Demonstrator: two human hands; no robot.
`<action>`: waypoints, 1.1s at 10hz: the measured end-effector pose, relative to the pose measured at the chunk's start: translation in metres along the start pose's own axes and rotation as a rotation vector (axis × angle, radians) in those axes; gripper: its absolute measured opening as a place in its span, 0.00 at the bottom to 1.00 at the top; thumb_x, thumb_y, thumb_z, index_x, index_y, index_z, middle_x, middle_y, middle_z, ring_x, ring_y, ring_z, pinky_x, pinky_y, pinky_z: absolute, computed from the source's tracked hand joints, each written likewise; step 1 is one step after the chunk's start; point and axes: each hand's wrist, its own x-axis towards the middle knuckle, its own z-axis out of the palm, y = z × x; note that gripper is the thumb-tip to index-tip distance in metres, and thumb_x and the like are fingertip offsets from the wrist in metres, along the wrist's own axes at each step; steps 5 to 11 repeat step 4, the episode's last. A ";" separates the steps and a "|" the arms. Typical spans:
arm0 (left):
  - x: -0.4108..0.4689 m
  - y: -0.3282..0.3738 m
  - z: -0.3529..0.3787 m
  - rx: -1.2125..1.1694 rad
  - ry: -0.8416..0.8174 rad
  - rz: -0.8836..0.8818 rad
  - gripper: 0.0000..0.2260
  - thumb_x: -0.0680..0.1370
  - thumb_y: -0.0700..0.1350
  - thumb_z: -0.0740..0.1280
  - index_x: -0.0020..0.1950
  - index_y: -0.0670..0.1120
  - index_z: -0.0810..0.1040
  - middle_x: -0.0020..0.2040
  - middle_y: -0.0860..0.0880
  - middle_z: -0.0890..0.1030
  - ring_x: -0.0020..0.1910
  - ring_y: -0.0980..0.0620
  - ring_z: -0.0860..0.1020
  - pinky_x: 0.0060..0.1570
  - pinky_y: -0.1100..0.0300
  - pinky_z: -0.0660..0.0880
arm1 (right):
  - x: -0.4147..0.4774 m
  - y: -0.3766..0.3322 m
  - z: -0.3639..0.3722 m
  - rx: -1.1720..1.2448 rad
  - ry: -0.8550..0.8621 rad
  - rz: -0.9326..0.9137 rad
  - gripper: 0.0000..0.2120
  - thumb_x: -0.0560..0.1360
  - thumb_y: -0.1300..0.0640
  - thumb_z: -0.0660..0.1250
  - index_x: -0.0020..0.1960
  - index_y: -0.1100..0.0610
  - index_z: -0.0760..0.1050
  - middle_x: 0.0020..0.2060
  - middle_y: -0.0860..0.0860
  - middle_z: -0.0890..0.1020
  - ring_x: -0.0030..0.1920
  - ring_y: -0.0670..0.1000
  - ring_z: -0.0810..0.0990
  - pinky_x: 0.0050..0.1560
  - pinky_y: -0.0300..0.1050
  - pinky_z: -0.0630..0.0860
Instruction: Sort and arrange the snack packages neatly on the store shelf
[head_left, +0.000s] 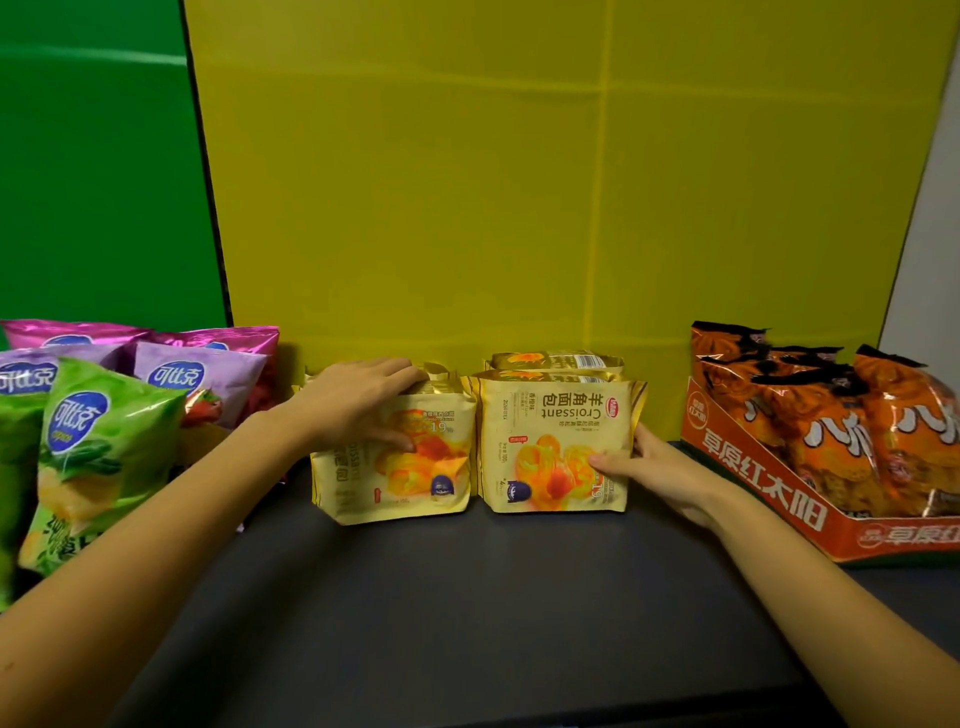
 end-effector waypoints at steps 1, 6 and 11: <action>-0.001 0.002 -0.001 0.054 -0.005 -0.004 0.35 0.70 0.64 0.66 0.71 0.49 0.62 0.67 0.51 0.71 0.63 0.52 0.71 0.53 0.59 0.70 | -0.002 0.000 0.000 0.006 0.024 0.009 0.33 0.70 0.62 0.71 0.71 0.54 0.60 0.49 0.43 0.77 0.48 0.41 0.76 0.43 0.35 0.75; -0.014 0.014 -0.016 0.067 -0.009 -0.100 0.40 0.71 0.62 0.67 0.76 0.49 0.54 0.75 0.49 0.62 0.73 0.49 0.62 0.69 0.56 0.60 | -0.029 -0.024 -0.015 -0.128 0.170 -0.003 0.39 0.69 0.56 0.72 0.73 0.60 0.57 0.71 0.55 0.68 0.66 0.52 0.69 0.66 0.44 0.64; -0.014 0.014 -0.016 0.067 -0.009 -0.100 0.40 0.71 0.62 0.67 0.76 0.49 0.54 0.75 0.49 0.62 0.73 0.49 0.62 0.69 0.56 0.60 | -0.029 -0.024 -0.015 -0.128 0.170 -0.003 0.39 0.69 0.56 0.72 0.73 0.60 0.57 0.71 0.55 0.68 0.66 0.52 0.69 0.66 0.44 0.64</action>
